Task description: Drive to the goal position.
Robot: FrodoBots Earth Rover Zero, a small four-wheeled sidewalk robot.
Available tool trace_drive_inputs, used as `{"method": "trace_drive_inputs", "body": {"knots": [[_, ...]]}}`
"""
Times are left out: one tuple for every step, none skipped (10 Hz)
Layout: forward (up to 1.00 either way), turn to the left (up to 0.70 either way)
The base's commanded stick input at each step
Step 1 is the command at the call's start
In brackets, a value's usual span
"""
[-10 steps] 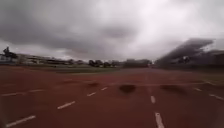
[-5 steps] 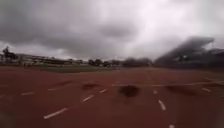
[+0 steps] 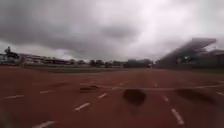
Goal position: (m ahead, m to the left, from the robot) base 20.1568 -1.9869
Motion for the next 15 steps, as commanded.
{"method": "trace_drive_inputs", "body": {"knots": [[0.70, 0.09], [0.70, 0.14], [0.70, -0.32], [0.70, -0.26], [0.70, -0.15], [0.70, 0.14], [0.70, 0.11], [0.70, 0.07], [0.70, 0.02], [0.70, 0.03], [0.70, 0.03], [0.70, 0.07], [0.70, 0.08], [0.70, -0.30], [0.70, -0.34]]}}
